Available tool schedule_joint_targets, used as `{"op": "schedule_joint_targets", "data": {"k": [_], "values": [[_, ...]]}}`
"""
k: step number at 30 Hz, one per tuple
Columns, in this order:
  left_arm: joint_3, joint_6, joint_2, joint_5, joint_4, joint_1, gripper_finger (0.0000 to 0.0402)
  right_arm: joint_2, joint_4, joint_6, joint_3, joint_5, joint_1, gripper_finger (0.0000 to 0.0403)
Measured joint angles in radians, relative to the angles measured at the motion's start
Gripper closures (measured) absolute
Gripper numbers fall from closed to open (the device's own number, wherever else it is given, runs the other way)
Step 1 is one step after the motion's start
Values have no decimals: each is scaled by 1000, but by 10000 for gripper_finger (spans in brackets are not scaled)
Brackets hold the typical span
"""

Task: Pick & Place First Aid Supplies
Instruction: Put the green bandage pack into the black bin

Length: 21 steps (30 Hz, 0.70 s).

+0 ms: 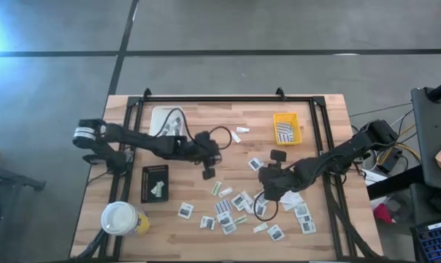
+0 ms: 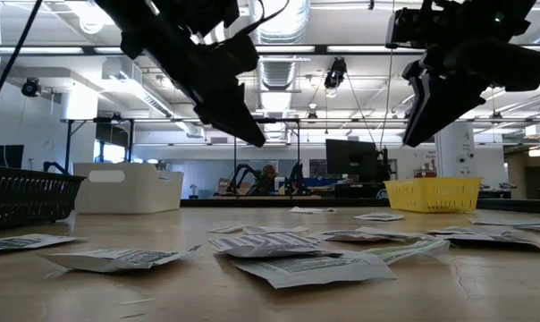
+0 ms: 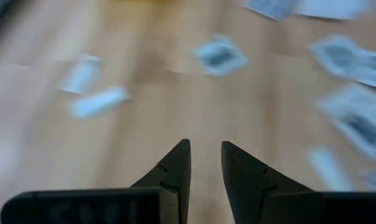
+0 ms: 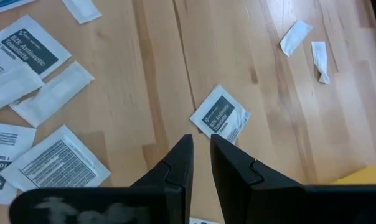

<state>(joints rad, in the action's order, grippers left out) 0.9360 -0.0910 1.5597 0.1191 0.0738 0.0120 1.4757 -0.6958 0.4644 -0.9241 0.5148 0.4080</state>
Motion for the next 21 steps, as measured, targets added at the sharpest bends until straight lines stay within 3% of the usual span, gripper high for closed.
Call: {"op": "schedule_joint_targets", "data": {"k": [4,11,21], "values": [[0,-24,0,-124,15,44,319,0,38,-1,2,-1,0,351],[-1,-25,-1,-130,43,130,319,0,217,-79,30,-2,0,351],[-7,-68,111,-124,43,154,319,0,637,-422,116,-2,-12,351]]}}
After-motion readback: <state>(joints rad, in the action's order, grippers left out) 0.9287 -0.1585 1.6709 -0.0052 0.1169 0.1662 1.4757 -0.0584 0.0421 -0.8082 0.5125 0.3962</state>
